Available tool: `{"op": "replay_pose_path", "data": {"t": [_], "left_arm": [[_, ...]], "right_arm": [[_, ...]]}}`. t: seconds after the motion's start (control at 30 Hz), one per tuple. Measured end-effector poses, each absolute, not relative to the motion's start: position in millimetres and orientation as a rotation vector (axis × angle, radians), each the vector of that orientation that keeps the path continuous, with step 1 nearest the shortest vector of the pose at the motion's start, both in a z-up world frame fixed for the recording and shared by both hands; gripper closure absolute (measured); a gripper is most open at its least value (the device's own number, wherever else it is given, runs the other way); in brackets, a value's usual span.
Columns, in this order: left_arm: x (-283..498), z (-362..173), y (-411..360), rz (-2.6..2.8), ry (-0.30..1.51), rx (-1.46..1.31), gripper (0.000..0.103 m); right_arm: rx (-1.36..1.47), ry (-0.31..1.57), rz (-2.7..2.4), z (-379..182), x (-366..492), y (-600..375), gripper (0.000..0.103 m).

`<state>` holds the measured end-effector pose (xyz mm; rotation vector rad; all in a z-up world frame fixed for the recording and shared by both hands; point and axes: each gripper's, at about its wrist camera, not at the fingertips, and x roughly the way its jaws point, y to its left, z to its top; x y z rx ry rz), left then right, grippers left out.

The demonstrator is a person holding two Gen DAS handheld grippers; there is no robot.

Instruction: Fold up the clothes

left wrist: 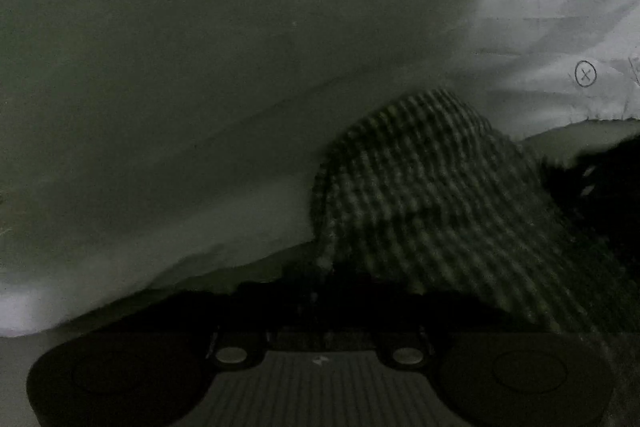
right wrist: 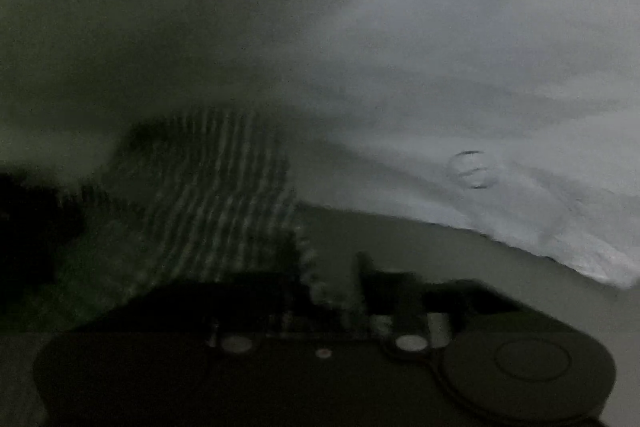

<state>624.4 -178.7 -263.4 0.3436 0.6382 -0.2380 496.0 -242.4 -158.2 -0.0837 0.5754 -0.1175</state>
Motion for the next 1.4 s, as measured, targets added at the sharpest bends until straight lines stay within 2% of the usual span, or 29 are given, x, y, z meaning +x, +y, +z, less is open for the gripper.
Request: {"op": "replay_pose_path", "data": {"t": [0.07, 0.13, 0.2, 0.27, 0.37, 0.4, 0.43, 0.47, 0.57, 0.7, 0.77, 0.83, 0.87, 0.9, 0.93, 0.97, 1.17, 1.3, 1.37, 1.4], "left_arm": [[604, -247, -159, -0.24, 0.615, 0.288, 0.041], [572, -226, -125, -0.243, 0.587, 0.208, 0.036], [533, -211, -92, -0.221, 0.585, 0.161, 0.031], [490, -204, -63, -0.186, 0.608, 0.123, 0.03], [419, -211, -25, -0.11, 0.736, 0.113, 0.03], [395, -216, -14, -0.085, 0.786, 0.095, 0.03], [367, -222, 0, -0.06, 0.861, 0.063, 0.03], [343, -226, 11, -0.04, 0.93, 0.039, 0.032], [266, -228, 34, 0.002, 1.036, 0.022, 0.032], [196, -236, 50, 0.007, 1.127, 0.07, 0.029], [179, -234, 56, 0.002, 1.113, 0.032, 0.029], [170, -236, 57, 0.012, 1.096, -0.001, 0.033], [167, -237, 56, 0.009, 1.082, -0.006, 0.045], [169, -236, 52, 0.016, 1.075, 0.008, 0.071], [171, -236, 48, 0.025, 1.069, 0.024, 0.09], [173, -236, 44, 0.034, 1.063, 0.04, 0.101], [157, -201, 72, 0.064, 0.995, -0.083, 0.1], [152, -229, 74, 0.092, 1.066, -0.059, 0.099], [148, -239, 77, 0.123, 1.096, -0.055, 0.094], [145, -241, 79, 0.139, 1.098, -0.06, 0.093]], "right_arm": [[0.016, 0.489, -0.113, -134, 445, -267, 0.038], [0.08, 0.439, -0.104, -118, 404, -293, 0.024], [0.075, 0.453, -0.123, -114, 355, -307, 0.023], [0.034, 0.543, -0.152, -117, 299, -315, 0.025], [0.05, 0.742, -0.197, -135, 214, -331, 0.041], [0.066, 0.802, -0.203, -142, 187, -337, 0.05], [0.072, 0.858, -0.212, -148, 162, -341, 0.064], [0.072, 0.915, -0.23, -154, 135, -344, 0.068], [0.072, 0.951, -0.263, -154, 67, -348, 0.068], [0.137, 1.006, -0.293, -143, 14, -352, 0.057], [0.18, 1.022, -0.281, -149, 6, -349, 0.057], [0.189, 1.013, -0.258, -161, 10, -339, 0.059], [0.149, 1.007, -0.234, -165, 15, -332, 0.069], [0.093, 1.004, -0.208, -169, 18, -323, 0.101], [0.038, 1.005, -0.202, -171, 18, -316, 0.101], [0.01, 1.001, -0.213, -168, 18, -313, 0.101], [0.126, 0.885, -0.403, -130, -1, -352, 0.102], [0.095, 0.985, -0.425, -152, 7, -357, 0.1], [0.071, 1.041, -0.438, -161, 11, -357, 0.096], [0.076, 1.038, -0.449, -158, 10, -358, 0.091]]}}
